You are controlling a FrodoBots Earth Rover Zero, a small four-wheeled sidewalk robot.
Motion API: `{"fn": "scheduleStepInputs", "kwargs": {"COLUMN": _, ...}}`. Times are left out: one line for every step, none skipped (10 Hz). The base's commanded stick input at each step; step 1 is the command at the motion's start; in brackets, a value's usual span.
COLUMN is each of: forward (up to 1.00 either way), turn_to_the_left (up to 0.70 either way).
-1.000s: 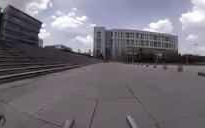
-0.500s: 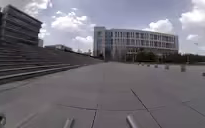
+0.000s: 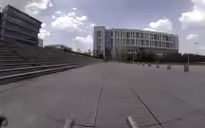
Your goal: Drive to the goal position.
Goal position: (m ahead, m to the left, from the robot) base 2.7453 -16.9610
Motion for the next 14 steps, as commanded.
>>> {"fn": "scheduleStepInputs", "kwargs": {"forward": 0.70, "turn_to_the_left": 0.00}}
{"fn": "scheduleStepInputs", "kwargs": {"forward": 0.70, "turn_to_the_left": 0.00}}
{"fn": "scheduleStepInputs", "kwargs": {"forward": 0.70, "turn_to_the_left": 0.00}}
{"fn": "scheduleStepInputs", "kwargs": {"forward": 0.70, "turn_to_the_left": 0.00}}
{"fn": "scheduleStepInputs", "kwargs": {"forward": 0.70, "turn_to_the_left": 0.00}}
{"fn": "scheduleStepInputs", "kwargs": {"forward": 0.70, "turn_to_the_left": 0.00}}
{"fn": "scheduleStepInputs", "kwargs": {"forward": 0.70, "turn_to_the_left": 0.00}}
{"fn": "scheduleStepInputs", "kwargs": {"forward": 0.70, "turn_to_the_left": 0.00}}
{"fn": "scheduleStepInputs", "kwargs": {"forward": 0.70, "turn_to_the_left": 0.00}}
{"fn": "scheduleStepInputs", "kwargs": {"forward": 0.70, "turn_to_the_left": 0.00}}
{"fn": "scheduleStepInputs", "kwargs": {"forward": 0.70, "turn_to_the_left": 0.00}}
{"fn": "scheduleStepInputs", "kwargs": {"forward": 0.70, "turn_to_the_left": 0.00}}
{"fn": "scheduleStepInputs", "kwargs": {"forward": 0.70, "turn_to_the_left": 0.00}}
{"fn": "scheduleStepInputs", "kwargs": {"forward": 0.70, "turn_to_the_left": 0.00}}
